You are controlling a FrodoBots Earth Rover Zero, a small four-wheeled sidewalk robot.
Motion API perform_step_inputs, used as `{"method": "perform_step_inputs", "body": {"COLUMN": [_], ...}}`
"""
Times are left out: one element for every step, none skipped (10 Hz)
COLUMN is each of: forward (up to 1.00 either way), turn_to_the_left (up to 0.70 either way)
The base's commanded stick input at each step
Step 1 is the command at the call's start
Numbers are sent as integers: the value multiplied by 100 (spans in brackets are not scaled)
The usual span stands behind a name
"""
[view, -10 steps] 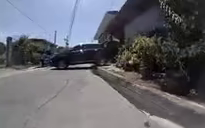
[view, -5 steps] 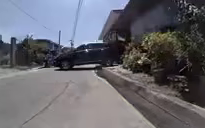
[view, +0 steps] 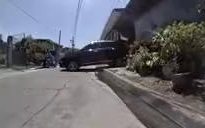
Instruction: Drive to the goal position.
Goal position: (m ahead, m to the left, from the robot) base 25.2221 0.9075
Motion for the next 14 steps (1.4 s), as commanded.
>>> {"method": "perform_step_inputs", "body": {"forward": [0,0,0,6,35,64,92,100,100,100,100,100,100,100], "turn_to_the_left": [0,0,0,3,15,27,39,2,2,2,2,2,2,2]}}
